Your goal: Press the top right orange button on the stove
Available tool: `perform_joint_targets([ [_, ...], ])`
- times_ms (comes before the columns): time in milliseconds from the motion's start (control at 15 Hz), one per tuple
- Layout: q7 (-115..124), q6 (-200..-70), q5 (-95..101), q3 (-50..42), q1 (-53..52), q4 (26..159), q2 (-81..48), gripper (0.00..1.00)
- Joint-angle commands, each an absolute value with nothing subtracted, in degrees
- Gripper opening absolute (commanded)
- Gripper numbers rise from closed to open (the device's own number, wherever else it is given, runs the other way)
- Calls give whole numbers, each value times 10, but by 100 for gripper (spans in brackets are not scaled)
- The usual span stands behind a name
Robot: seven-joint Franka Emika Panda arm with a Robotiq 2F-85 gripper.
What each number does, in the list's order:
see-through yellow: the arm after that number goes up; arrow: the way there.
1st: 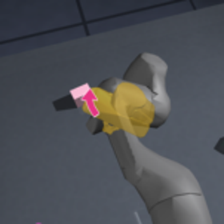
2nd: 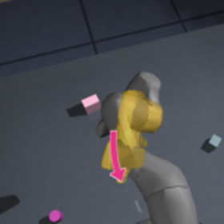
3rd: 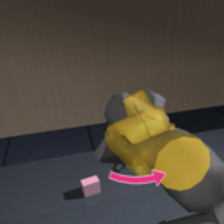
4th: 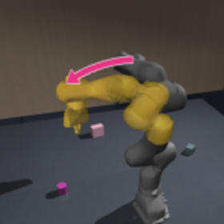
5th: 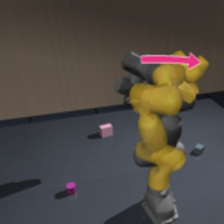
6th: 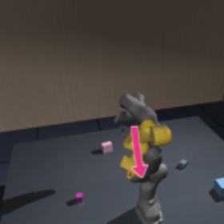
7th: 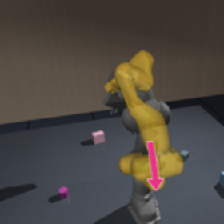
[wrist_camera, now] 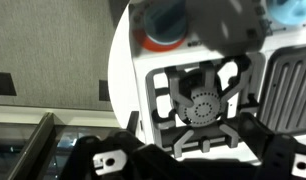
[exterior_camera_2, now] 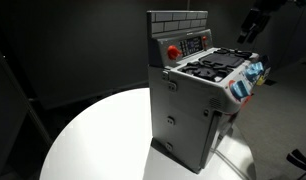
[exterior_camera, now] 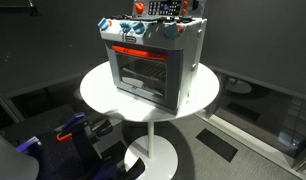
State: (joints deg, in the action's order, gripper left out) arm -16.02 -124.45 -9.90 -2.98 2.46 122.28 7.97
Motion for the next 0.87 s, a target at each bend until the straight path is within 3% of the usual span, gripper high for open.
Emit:
perform_joint_targets([
  [0, -143, -1173, -53, -42, 34, 1262, 148, 100],
  [400, -136, -1081, 5, -52, 44, 1289, 210, 100],
  [800, -145, -1074, 4, -57, 38, 1287, 206, 100],
])
